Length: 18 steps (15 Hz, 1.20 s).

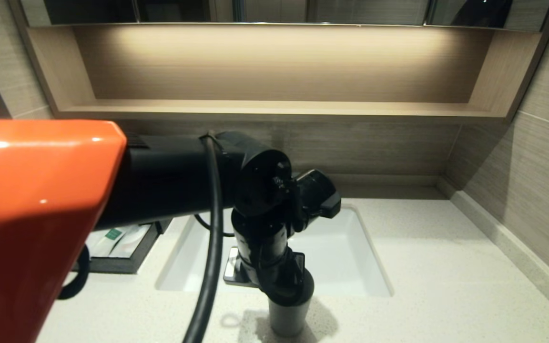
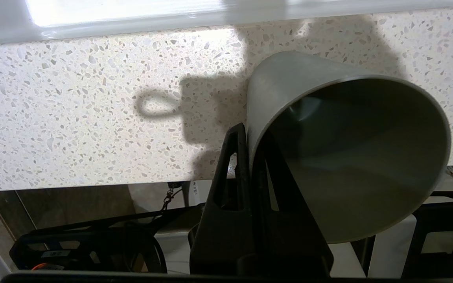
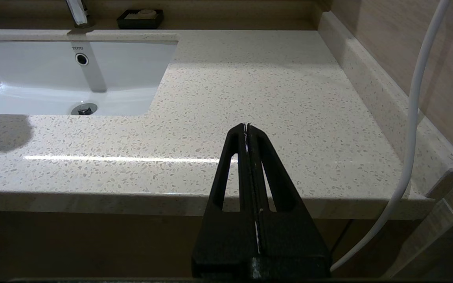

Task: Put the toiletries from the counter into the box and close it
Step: Pick up the cup

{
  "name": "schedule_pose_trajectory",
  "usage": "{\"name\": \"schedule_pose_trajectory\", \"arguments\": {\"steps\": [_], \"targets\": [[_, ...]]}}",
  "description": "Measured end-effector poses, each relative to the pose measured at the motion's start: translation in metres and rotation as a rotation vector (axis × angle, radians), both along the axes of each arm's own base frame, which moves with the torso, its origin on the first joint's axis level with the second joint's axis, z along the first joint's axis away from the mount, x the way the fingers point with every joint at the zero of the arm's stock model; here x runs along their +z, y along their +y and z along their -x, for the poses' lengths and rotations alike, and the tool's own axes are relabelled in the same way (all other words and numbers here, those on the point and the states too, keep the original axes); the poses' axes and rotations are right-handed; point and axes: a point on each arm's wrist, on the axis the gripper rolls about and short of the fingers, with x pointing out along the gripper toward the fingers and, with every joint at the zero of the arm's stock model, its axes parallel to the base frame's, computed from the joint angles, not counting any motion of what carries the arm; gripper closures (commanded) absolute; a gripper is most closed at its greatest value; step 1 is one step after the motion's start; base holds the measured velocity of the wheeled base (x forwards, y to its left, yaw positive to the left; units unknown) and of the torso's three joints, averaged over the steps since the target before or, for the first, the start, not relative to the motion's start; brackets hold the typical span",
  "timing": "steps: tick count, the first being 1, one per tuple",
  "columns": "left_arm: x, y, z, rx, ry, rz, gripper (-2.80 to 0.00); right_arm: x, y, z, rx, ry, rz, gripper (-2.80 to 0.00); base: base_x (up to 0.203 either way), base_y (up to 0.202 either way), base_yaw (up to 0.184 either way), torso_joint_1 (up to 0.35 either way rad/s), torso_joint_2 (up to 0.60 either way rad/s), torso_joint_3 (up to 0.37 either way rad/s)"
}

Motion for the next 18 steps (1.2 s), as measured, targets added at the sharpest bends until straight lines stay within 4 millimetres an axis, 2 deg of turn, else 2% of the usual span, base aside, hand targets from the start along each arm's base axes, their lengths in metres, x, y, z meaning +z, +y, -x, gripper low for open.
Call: {"name": "schedule_pose_trajectory", "arguments": {"steps": [6,9,13,18], "targets": [[0.007,0.002,0.002,0.016,-0.011,0.019,0.00,0.000,0.000,0.000,0.000,0.000,0.000,0.00,0.000,0.000,0.000,0.000,0.00,0.000],[0.024,0.010,0.006,0.018,-0.040,0.052,0.00,0.000,0.000,0.000,0.000,0.000,0.001,0.00,0.000,0.000,0.000,0.000,0.00,0.000],[0.048,0.040,0.006,0.064,-0.050,0.055,0.00,0.000,0.000,0.000,0.000,0.001,0.000,0.00,0.000,0.000,0.000,0.000,0.00,0.000],[0.073,0.084,-0.009,0.145,-0.106,0.082,0.00,0.000,0.000,0.000,0.001,0.001,0.001,0.00,0.000,0.000,0.000,0.000,0.00,0.000]]}}
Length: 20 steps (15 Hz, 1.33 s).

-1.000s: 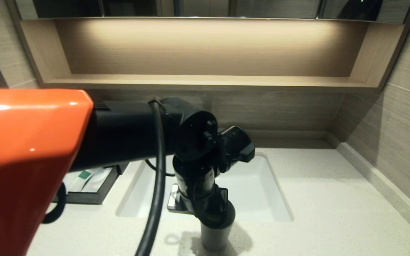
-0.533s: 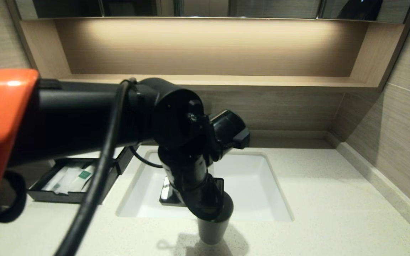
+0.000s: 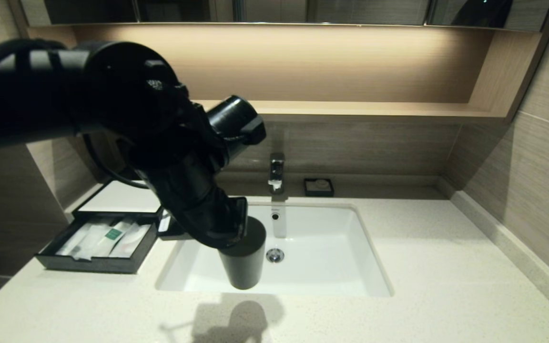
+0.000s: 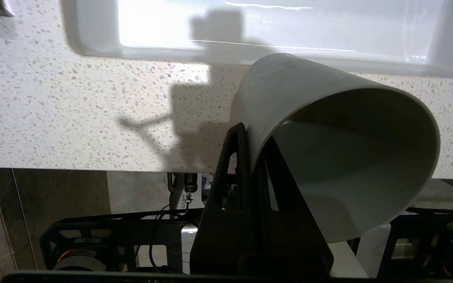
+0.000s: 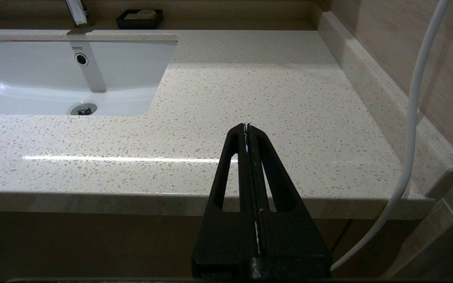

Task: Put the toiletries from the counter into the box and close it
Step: Place the cup on the table

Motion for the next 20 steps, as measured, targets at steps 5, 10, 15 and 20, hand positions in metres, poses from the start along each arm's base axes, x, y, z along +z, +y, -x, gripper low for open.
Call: {"name": "schedule_pose_trajectory", "arguments": {"steps": [5,10,15,20], "targets": [[0.010,0.046,-0.028,0.102,-0.047,-0.004,0.00,0.000,0.000,0.000,-0.001,0.000,0.000,0.00,0.000,0.000,0.000,0.000,0.00,0.000],[0.016,0.092,-0.061,0.199,-0.155,0.005,0.00,0.000,0.000,0.000,-0.001,0.000,0.000,0.00,0.000,0.000,0.000,0.000,0.00,0.000],[0.018,0.132,-0.089,0.278,-0.270,0.001,0.00,0.000,0.000,0.000,0.000,0.000,0.000,0.00,0.000,0.000,0.000,0.000,0.00,0.000],[0.017,0.155,-0.089,0.318,-0.243,-0.031,0.00,0.000,0.000,0.000,-0.001,0.000,0.000,0.00,0.000,0.000,0.000,0.000,0.00,0.000]]}}
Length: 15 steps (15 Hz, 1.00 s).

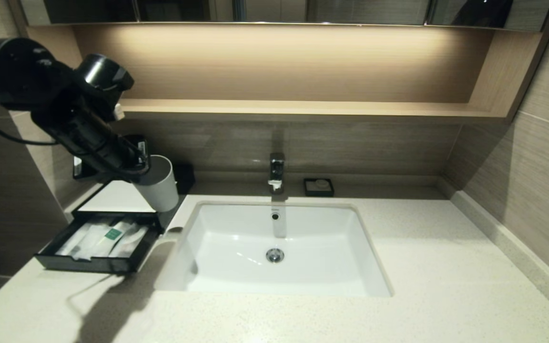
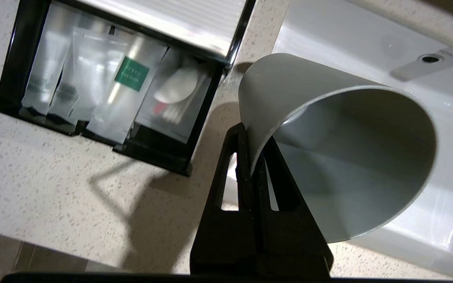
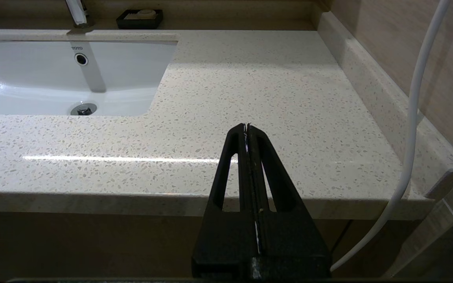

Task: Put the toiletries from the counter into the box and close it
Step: Place the cup on the table

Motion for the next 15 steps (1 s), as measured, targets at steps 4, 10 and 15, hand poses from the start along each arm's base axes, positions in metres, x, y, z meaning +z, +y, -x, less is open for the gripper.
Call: {"name": "schedule_pose_trajectory", "arguments": {"steps": [4,10,15], "targets": [[-0.007,0.009,0.019,0.016,0.169,-0.020,0.00,0.000,0.000,0.000,0.000,0.000,0.000,0.00,0.000,0.000,0.000,0.000,0.00,0.000],[-0.036,0.022,0.036,0.031,0.314,0.018,0.00,0.000,0.000,0.000,0.000,0.000,0.000,0.00,0.000,0.000,0.000,0.000,0.00,0.000],[-0.033,0.022,0.052,-0.006,0.319,0.090,0.00,0.000,0.000,0.000,0.000,0.000,0.000,0.00,0.000,0.000,0.000,0.000,0.00,0.000]]}}
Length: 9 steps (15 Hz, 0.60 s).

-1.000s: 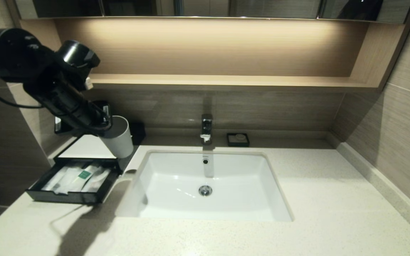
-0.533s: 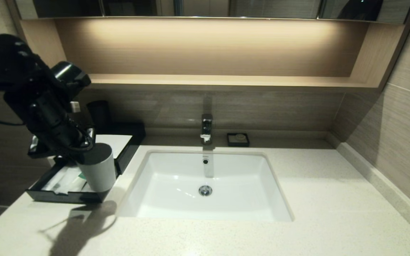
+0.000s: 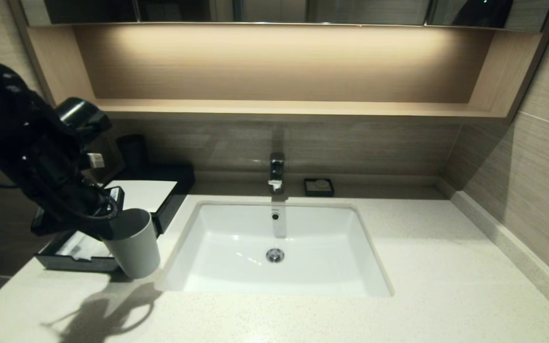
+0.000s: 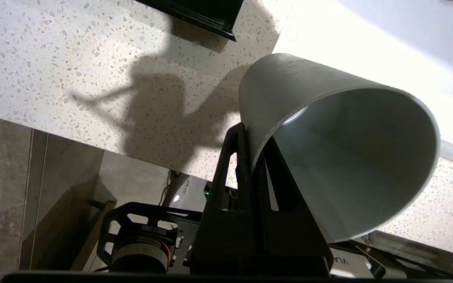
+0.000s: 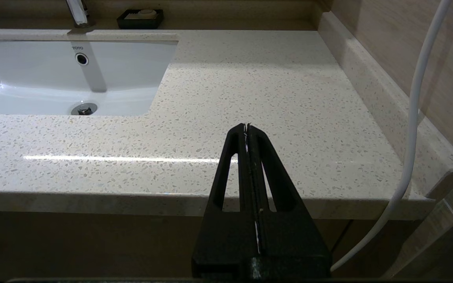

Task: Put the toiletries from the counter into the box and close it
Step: Place the cup on the table

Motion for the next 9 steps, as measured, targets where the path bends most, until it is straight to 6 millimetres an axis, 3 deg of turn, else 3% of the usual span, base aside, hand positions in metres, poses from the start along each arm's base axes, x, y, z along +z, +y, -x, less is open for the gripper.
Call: {"name": "schedule_pose_trajectory", "arguments": {"steps": [3,9], "targets": [[0.001,0.000,0.008,-0.004,0.025,0.003,0.00,0.000,0.000,0.000,0.000,0.000,0.000,0.00,0.000,0.000,0.000,0.000,0.00,0.000],[-0.016,0.000,0.013,-0.018,0.111,0.049,0.00,0.000,0.000,0.000,0.001,0.000,0.000,0.00,0.000,0.000,0.000,0.000,0.00,0.000]]}}
